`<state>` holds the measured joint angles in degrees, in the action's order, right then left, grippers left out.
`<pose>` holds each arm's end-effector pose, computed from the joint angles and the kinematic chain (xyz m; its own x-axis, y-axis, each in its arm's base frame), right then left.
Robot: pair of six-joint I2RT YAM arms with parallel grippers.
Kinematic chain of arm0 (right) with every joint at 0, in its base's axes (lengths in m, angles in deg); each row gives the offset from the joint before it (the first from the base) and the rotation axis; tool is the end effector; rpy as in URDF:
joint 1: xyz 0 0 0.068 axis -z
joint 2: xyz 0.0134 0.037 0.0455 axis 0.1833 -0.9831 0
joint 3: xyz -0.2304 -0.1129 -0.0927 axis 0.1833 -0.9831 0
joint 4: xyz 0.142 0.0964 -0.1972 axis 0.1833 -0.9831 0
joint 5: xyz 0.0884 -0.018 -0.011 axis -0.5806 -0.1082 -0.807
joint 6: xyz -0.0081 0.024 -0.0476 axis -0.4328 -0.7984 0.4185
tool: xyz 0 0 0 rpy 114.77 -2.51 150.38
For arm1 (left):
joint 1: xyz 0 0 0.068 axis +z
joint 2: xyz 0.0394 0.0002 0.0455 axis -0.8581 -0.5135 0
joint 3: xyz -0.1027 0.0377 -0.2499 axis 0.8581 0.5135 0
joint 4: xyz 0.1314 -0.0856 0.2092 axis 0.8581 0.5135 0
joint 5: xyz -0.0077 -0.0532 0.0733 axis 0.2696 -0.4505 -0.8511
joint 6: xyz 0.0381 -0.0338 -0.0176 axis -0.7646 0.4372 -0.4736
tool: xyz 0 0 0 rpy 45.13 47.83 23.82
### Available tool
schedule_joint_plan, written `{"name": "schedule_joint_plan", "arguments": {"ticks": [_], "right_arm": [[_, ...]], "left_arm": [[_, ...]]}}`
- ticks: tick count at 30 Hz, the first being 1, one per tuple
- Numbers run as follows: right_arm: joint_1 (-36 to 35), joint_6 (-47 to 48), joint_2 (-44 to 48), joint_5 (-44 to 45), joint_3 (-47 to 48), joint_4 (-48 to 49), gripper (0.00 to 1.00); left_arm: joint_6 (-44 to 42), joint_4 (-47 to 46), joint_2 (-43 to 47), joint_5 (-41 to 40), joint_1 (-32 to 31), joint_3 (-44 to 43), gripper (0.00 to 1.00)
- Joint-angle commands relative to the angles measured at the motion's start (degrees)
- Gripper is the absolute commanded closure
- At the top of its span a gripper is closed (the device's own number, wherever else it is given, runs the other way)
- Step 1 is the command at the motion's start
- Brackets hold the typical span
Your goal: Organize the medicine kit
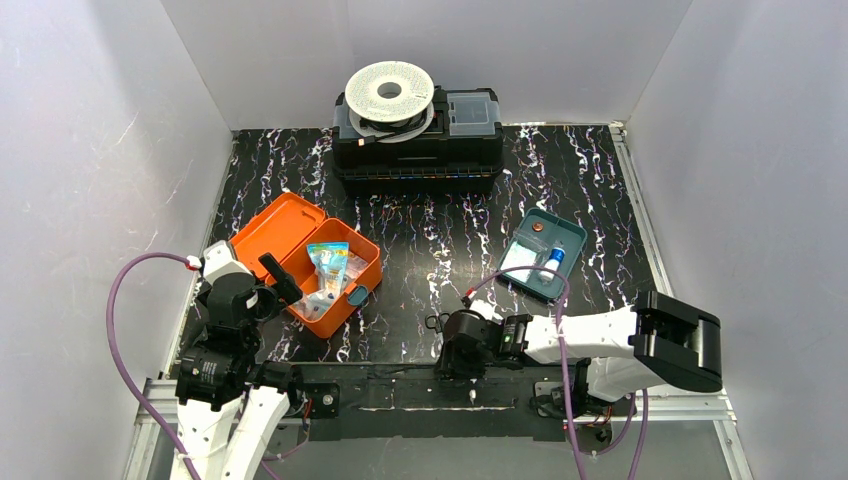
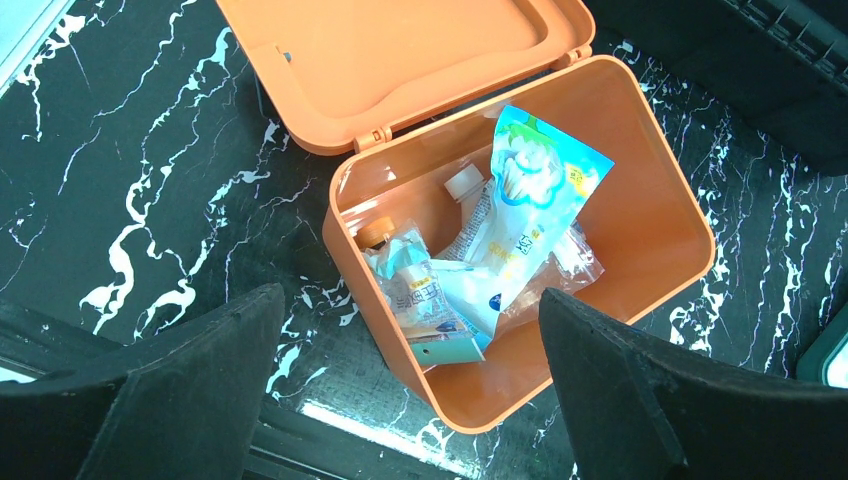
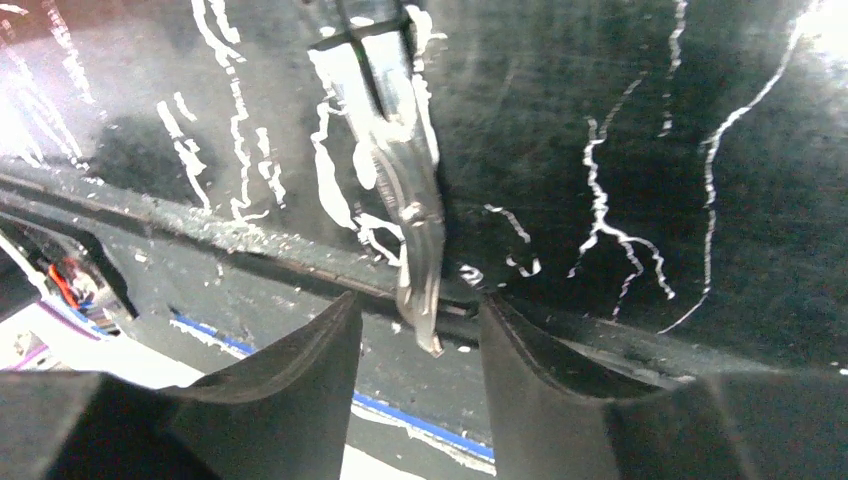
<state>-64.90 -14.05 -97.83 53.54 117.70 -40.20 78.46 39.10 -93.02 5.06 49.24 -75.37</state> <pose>0.0647 0.2280 0.1480 -0.9586 0.1760 -0.2240 0.0354 0.8539 0.5193 0.0710 0.0003 0.3228 -0.2805 -0.4388 -0.8537 -0.3449 0.8761 -0.3370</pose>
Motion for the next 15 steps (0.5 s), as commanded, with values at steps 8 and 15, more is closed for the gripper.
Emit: {"name": "schedule_joint_plan", "arguments": {"ticks": [8, 15], "right_arm": [[-0.5, -4.3, -2.6, 2.2, -3.3, 5.0, 0.67], [-0.6, -4.2, -2.9, 2.4, -3.4, 6.4, 0.84]], "left_arm": [[-0.7, -0.4, -0.9, -0.1, -0.2, 0.2, 0.01], [-0.8, -0.3, -1.1, -0.2, -0.1, 0.2, 0.0]]}}
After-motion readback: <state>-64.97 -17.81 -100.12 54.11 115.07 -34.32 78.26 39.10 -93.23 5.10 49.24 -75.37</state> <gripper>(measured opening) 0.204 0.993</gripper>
